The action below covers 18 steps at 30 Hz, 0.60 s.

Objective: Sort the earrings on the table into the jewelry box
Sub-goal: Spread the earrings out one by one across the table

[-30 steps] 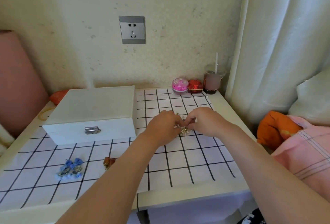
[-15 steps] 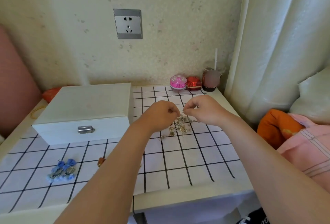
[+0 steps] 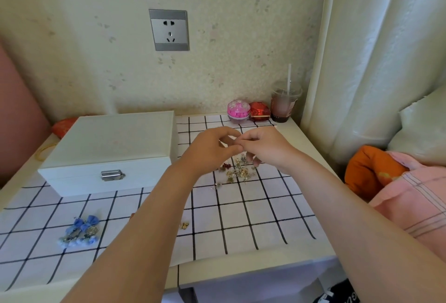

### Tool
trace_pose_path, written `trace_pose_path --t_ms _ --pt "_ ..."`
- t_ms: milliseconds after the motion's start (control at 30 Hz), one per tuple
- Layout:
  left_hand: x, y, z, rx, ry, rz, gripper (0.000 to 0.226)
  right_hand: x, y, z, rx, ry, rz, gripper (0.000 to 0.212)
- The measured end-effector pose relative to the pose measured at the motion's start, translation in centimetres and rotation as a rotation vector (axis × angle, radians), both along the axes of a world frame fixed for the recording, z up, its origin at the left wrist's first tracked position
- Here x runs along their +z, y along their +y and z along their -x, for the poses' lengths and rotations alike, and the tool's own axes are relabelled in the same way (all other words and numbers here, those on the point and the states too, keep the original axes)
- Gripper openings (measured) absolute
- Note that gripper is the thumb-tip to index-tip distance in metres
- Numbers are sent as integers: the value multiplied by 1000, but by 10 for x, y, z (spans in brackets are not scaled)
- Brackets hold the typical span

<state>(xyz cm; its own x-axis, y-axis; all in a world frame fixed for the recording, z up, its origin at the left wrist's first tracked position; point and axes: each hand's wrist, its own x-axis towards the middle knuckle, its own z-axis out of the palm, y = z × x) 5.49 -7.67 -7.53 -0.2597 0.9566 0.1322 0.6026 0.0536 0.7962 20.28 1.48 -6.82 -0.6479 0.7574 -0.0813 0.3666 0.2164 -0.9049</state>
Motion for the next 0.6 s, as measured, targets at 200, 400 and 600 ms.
trace_pose_path --t_ms 200,400,600 --pt "6 -7 10 29 -59 -58 23 1 -7 8 -1 174 279 18" --pt "5 -24 15 28 73 106 10 -4 -9 4 85 -210 -352 8" --pt "6 -54 13 -160 95 296 12 -3 -27 4 302 -476 -565 16"
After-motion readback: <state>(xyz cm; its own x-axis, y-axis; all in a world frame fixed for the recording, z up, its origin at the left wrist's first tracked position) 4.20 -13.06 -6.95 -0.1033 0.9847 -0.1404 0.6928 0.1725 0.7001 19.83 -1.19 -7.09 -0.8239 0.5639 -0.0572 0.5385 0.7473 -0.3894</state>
